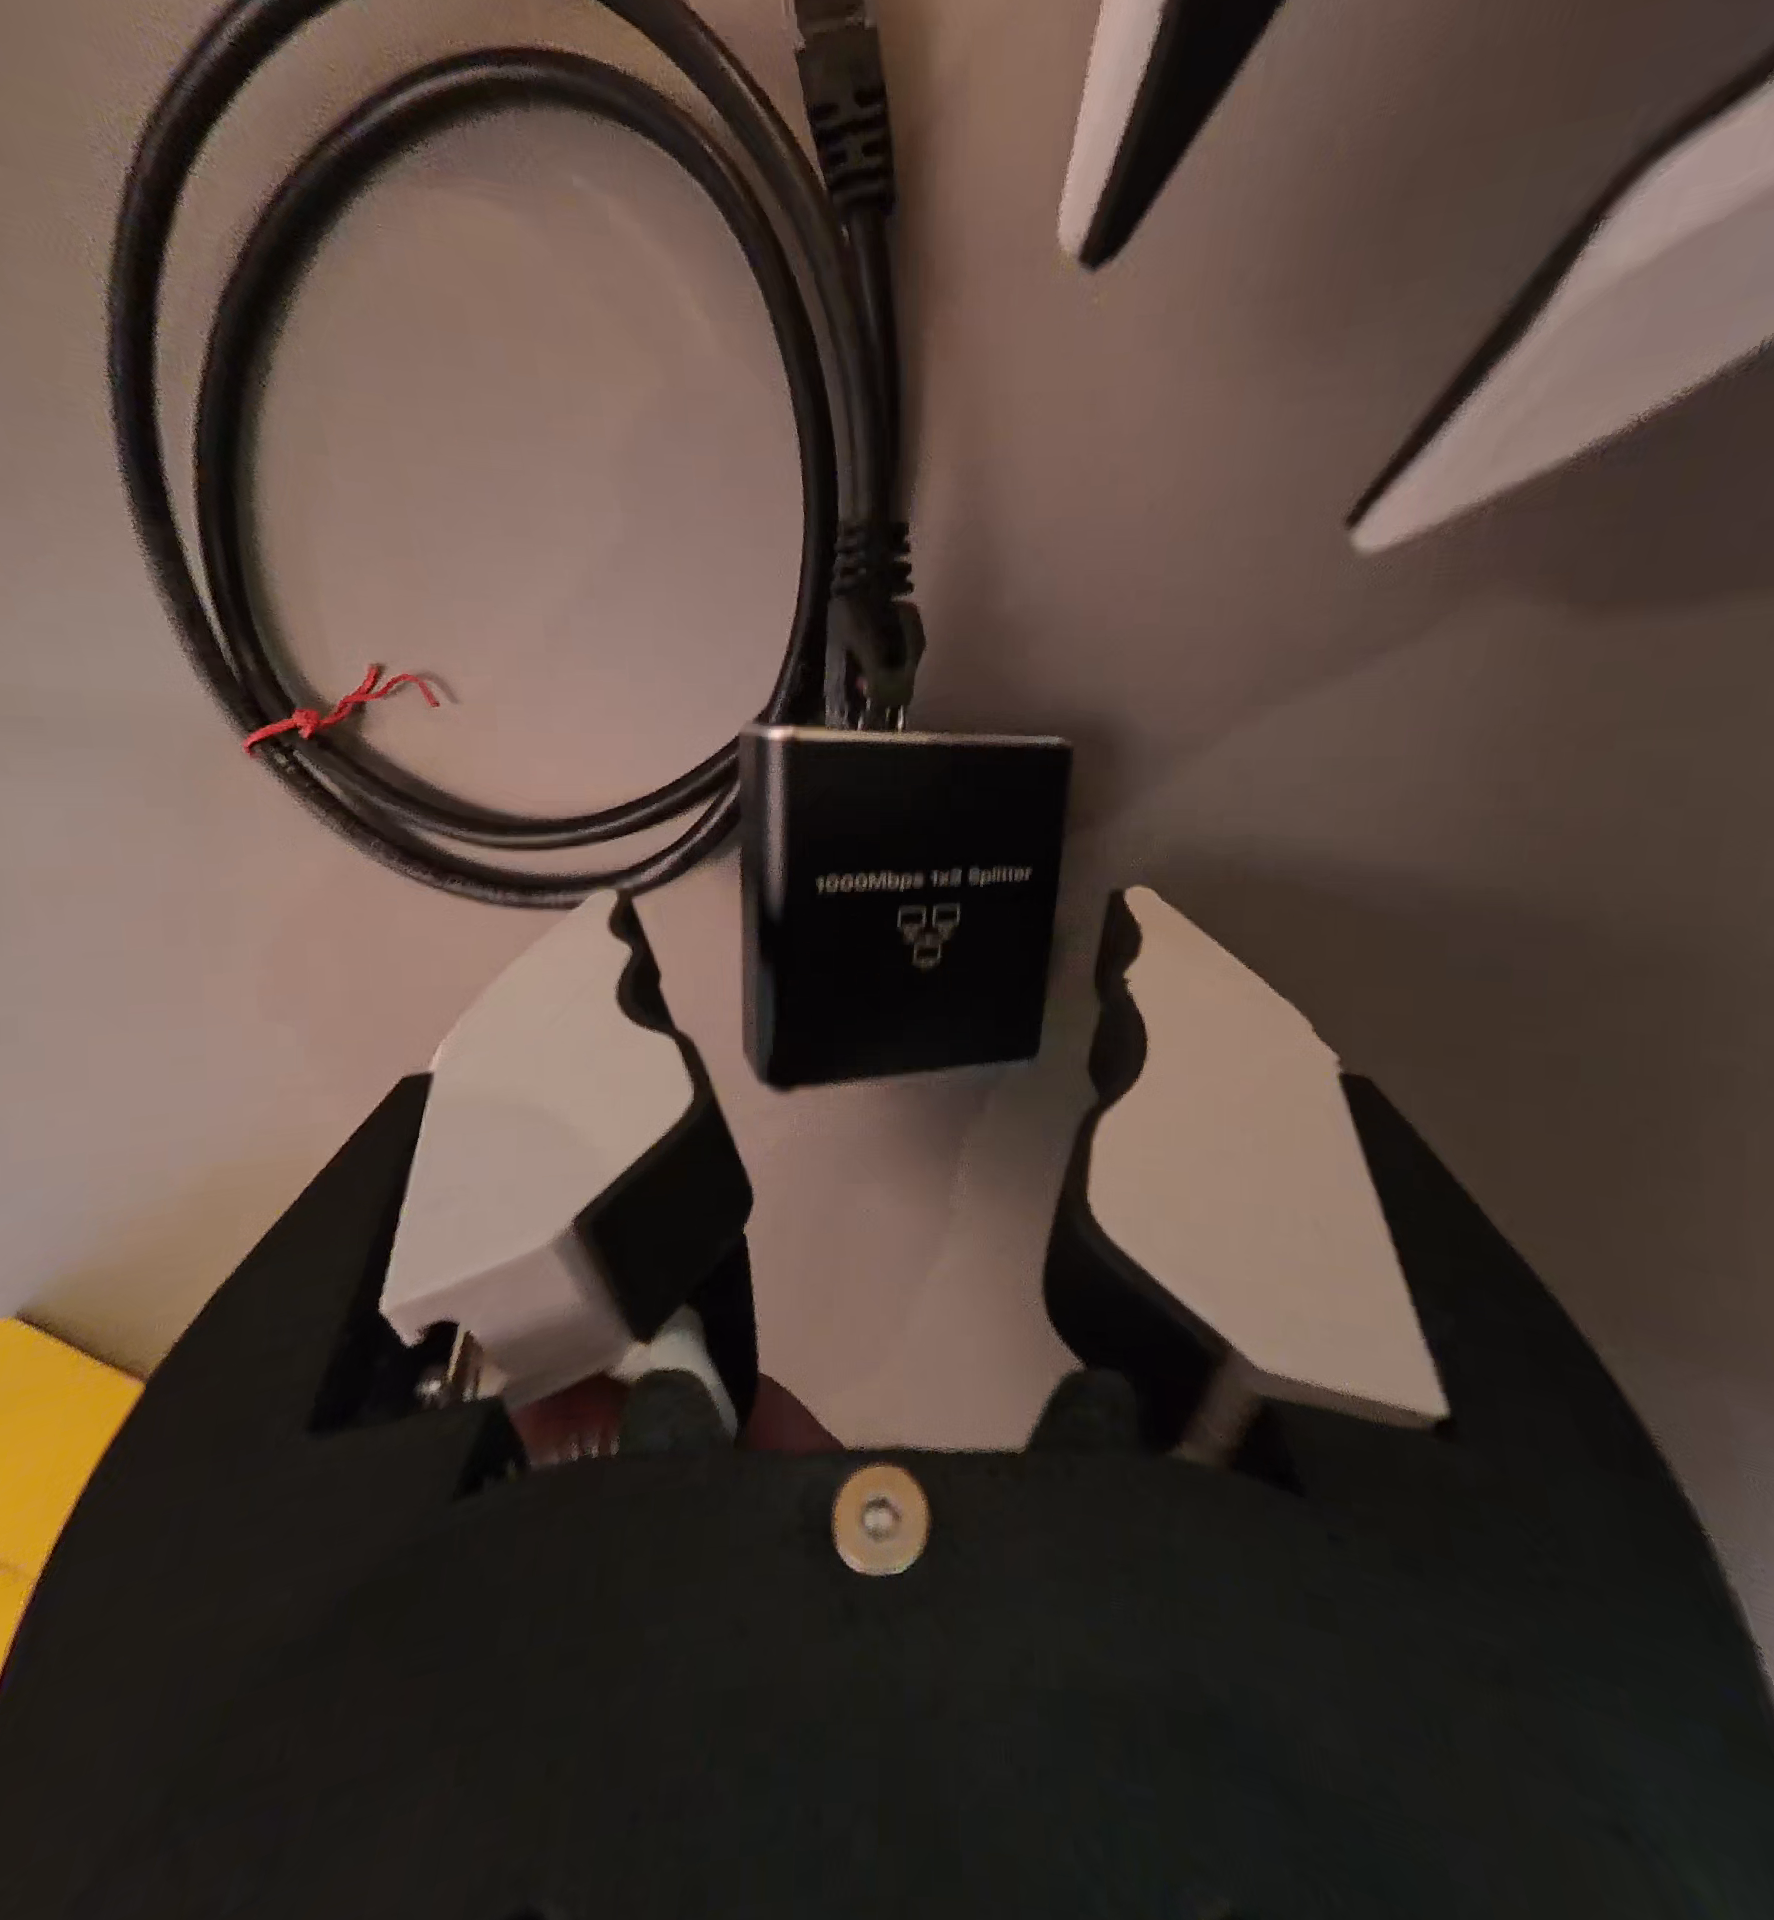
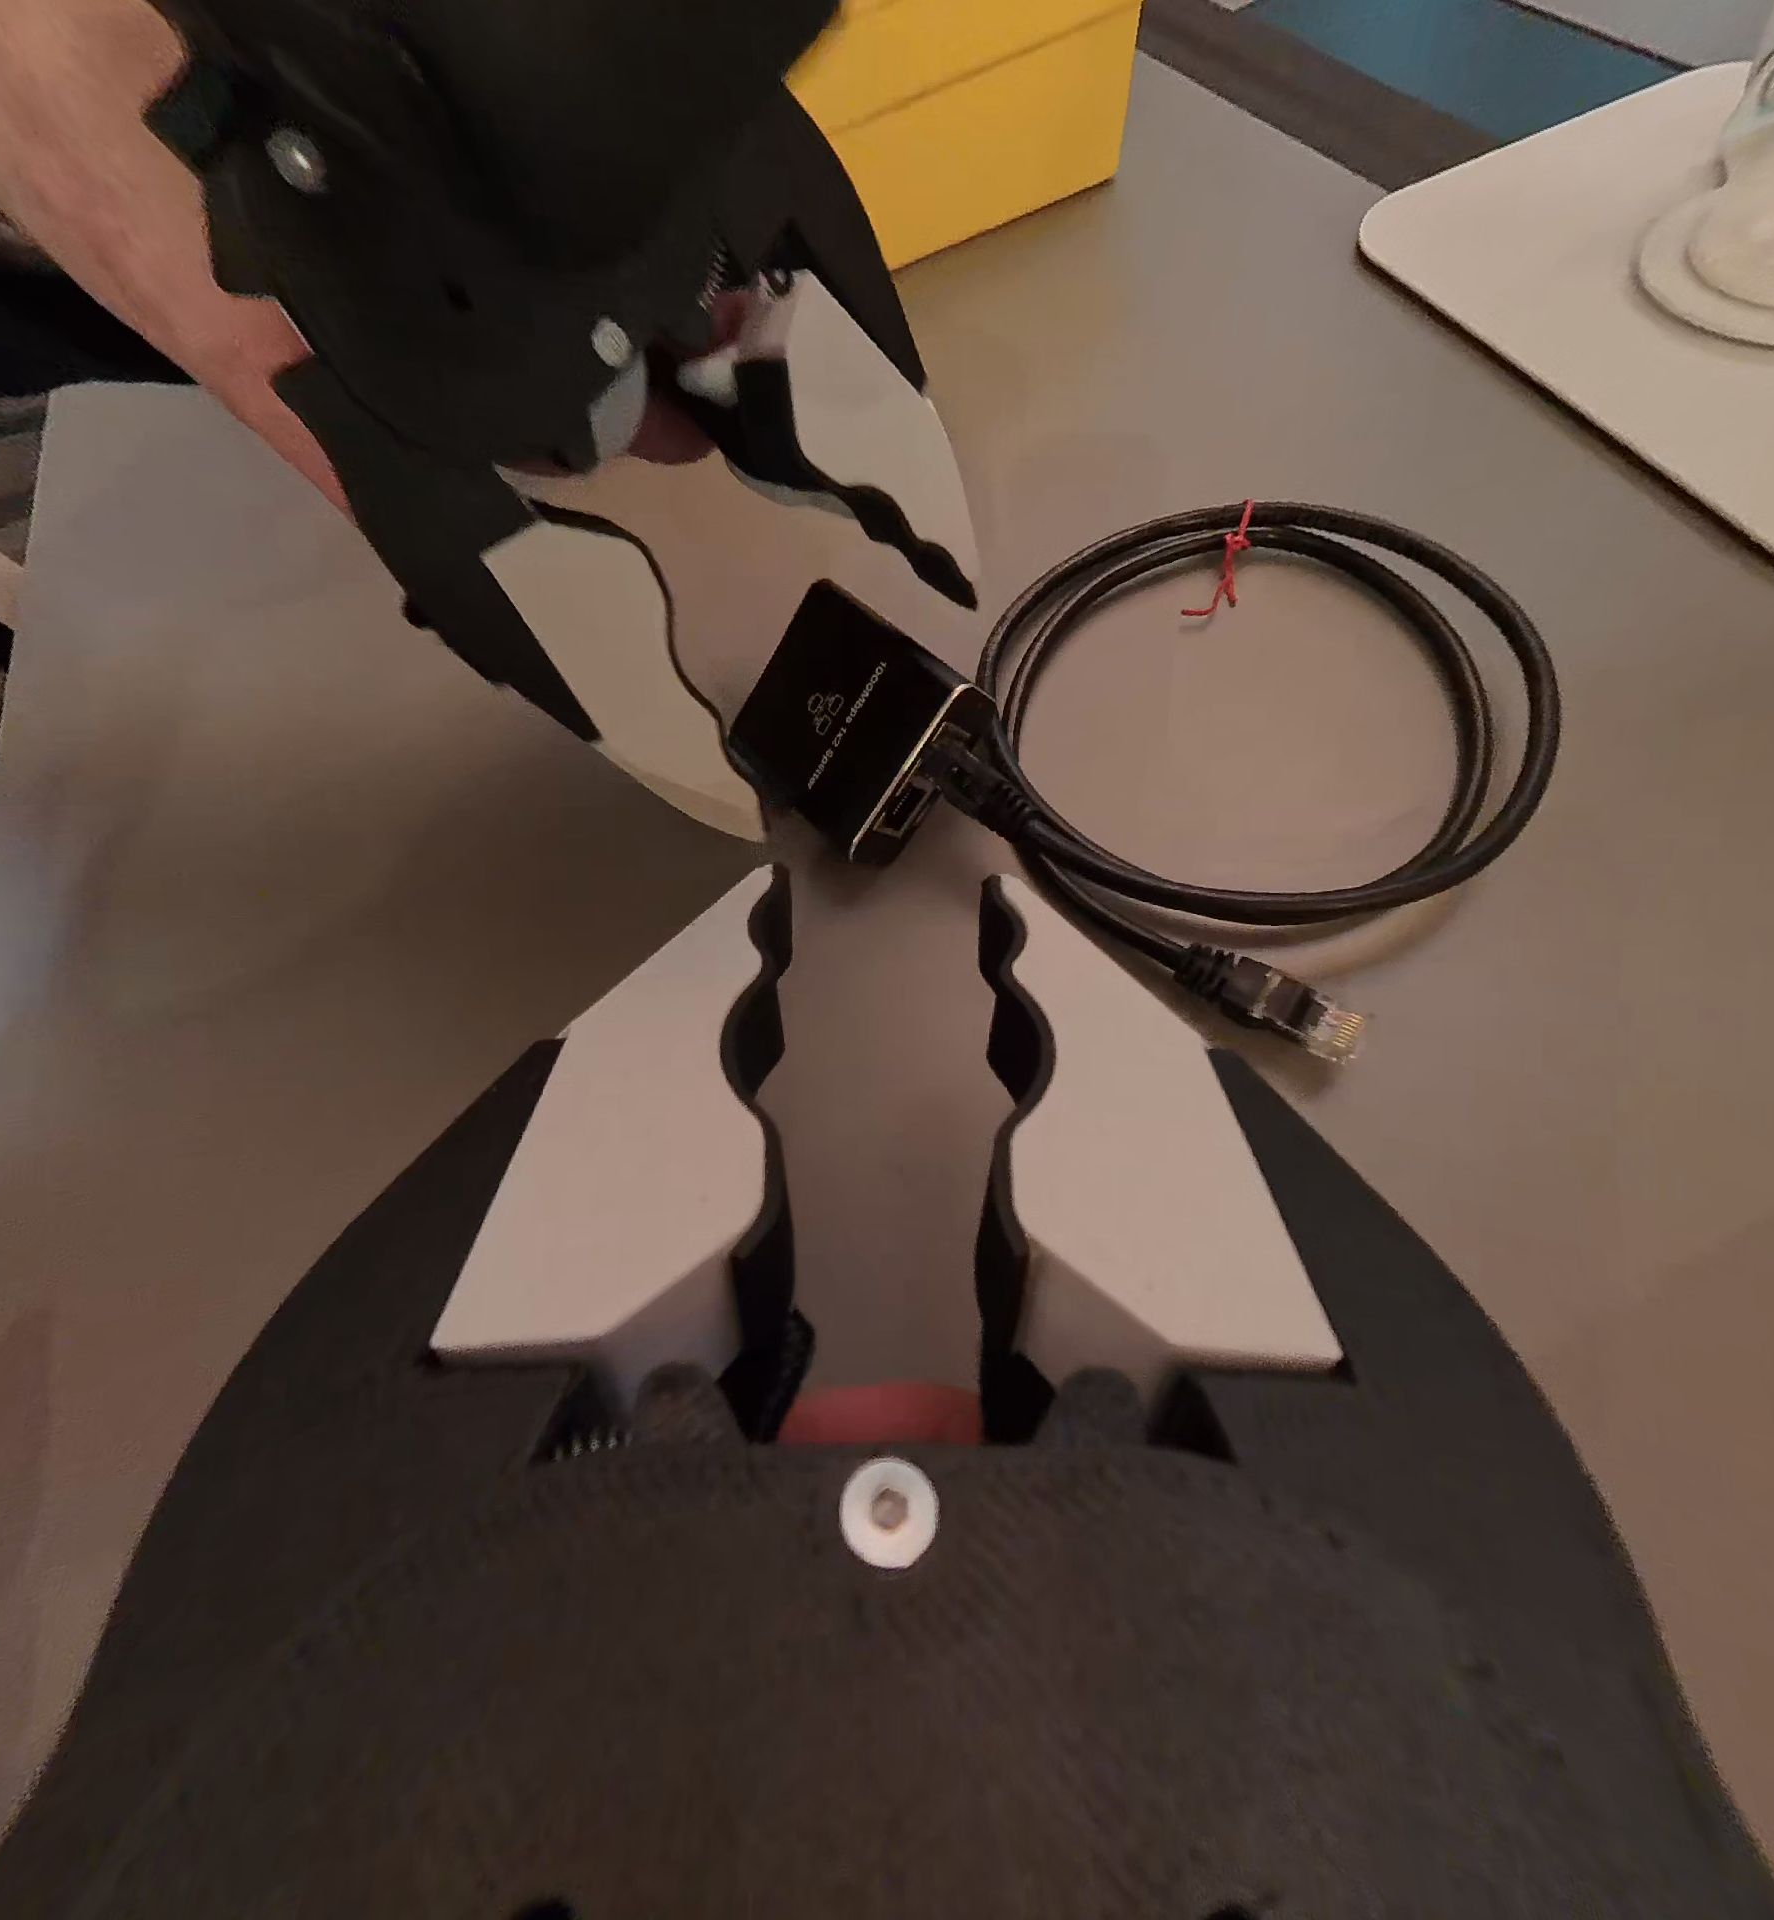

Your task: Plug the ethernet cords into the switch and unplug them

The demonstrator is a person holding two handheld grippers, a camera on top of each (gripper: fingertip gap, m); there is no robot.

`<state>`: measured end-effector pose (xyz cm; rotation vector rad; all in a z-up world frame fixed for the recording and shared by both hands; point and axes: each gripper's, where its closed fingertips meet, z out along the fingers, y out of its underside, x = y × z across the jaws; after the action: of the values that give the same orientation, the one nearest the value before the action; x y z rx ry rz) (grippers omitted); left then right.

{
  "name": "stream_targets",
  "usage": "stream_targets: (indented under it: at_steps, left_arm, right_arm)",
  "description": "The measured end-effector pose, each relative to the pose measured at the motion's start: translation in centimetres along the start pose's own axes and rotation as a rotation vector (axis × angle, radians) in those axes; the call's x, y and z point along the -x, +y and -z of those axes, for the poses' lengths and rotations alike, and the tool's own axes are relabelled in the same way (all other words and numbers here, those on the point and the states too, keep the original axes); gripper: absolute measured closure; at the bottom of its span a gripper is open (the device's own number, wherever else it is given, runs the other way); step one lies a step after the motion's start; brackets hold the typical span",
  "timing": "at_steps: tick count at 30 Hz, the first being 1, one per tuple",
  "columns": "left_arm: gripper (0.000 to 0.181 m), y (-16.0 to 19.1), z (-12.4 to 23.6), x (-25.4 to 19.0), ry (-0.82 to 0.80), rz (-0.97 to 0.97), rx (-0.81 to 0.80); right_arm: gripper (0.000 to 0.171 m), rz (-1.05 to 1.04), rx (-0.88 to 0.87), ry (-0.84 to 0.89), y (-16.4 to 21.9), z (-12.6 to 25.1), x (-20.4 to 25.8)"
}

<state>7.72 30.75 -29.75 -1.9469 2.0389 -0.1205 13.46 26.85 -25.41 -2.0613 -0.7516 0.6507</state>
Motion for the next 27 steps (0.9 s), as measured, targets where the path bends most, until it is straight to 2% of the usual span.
stream_targets:
  at_steps: [3,6,12,16,21,27]
  left_arm:
    - [0.103,0.8,3.0,0.7,-0.045,0.022,-0.070]
    - [0.109,3.3,6.9,2.4,-0.174,0.050,-0.142]
    - [0.120,13.2,13.9,6.1,-0.433,0.147,-0.120]
    - [0.125,21.7,18.3,10.8,-0.615,0.242,-0.006]
    - [0.130,29.3,19.0,13.0,-0.617,0.349,0.053]
    - [0.137,33.2,16.6,13.8,-0.595,0.311,0.189]
  right_arm:
    - [0.136,0.017,-0.021,0.008,-0.4,0.5,-0.2]
    - [0.136,0.036,-0.039,0.018,-0.7,0.6,-0.4]
    - [0.138,0.070,-0.040,0.031,-0.6,0.0,-0.2]
    - [0.138,0.086,-0.029,0.035,-0.6,-0.4,0.2]
    - [0.138,0.102,-0.013,0.030,-0.4,-0.9,0.6]
    - [0.138,0.105,-0.006,0.026,-0.1,-1.3,0.7]
